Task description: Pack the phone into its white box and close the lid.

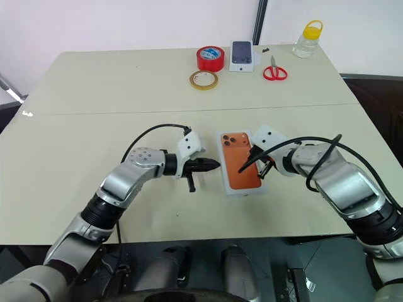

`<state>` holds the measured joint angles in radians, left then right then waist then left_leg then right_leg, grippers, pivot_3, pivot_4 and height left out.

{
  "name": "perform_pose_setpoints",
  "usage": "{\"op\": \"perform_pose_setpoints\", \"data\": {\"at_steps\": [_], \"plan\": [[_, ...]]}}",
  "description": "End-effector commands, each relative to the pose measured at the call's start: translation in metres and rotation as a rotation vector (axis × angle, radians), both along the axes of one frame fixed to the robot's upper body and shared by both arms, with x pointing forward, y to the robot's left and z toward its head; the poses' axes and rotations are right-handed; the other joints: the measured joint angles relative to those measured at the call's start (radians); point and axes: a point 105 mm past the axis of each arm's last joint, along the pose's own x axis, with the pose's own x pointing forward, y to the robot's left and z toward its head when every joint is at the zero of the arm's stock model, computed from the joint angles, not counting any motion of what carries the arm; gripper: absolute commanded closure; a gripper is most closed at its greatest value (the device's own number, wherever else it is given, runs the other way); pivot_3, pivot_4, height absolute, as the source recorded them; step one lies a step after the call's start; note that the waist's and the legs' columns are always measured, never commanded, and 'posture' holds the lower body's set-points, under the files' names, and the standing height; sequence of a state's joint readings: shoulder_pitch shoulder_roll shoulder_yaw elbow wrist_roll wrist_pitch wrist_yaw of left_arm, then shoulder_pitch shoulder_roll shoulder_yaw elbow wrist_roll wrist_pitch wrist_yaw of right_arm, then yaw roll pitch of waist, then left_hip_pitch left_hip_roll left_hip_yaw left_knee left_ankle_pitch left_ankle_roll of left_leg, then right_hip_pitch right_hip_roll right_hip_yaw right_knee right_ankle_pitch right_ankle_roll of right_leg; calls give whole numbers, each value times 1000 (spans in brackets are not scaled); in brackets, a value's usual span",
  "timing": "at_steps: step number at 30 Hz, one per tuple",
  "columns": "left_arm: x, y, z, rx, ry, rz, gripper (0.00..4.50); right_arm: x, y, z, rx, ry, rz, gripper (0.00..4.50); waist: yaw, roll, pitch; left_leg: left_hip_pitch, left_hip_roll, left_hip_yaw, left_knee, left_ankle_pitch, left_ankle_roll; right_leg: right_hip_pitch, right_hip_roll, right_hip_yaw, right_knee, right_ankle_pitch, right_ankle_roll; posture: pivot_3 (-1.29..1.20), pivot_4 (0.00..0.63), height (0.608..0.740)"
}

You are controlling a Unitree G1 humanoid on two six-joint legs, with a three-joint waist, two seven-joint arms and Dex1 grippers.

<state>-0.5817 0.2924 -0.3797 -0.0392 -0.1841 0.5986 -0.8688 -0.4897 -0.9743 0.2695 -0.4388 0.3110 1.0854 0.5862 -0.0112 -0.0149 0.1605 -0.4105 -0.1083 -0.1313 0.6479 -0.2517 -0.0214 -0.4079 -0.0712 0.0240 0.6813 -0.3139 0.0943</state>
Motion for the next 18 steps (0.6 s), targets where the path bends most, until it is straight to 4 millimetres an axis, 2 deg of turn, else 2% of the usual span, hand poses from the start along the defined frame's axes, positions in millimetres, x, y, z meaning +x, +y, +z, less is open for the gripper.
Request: {"op": "perform_pose_setpoints", "data": {"at_steps": [1, 18], "plan": [[-9, -15, 14, -46, -44, -61, 4500, -5, 18, 8, 26, -28, 85, 4475, 0, 0, 0, 0, 0, 0, 0, 0, 0, 0, 0, 0, 0, 0, 0, 0, 150, 740], [-4, -3, 5, -27, -20, -11, 4500, 0, 25, 2, 44, -28, 88, 4475, 0, 0, 0, 0, 0, 0, 0, 0, 0, 0, 0, 0, 0, 0, 0, 0, 150, 740]]}}
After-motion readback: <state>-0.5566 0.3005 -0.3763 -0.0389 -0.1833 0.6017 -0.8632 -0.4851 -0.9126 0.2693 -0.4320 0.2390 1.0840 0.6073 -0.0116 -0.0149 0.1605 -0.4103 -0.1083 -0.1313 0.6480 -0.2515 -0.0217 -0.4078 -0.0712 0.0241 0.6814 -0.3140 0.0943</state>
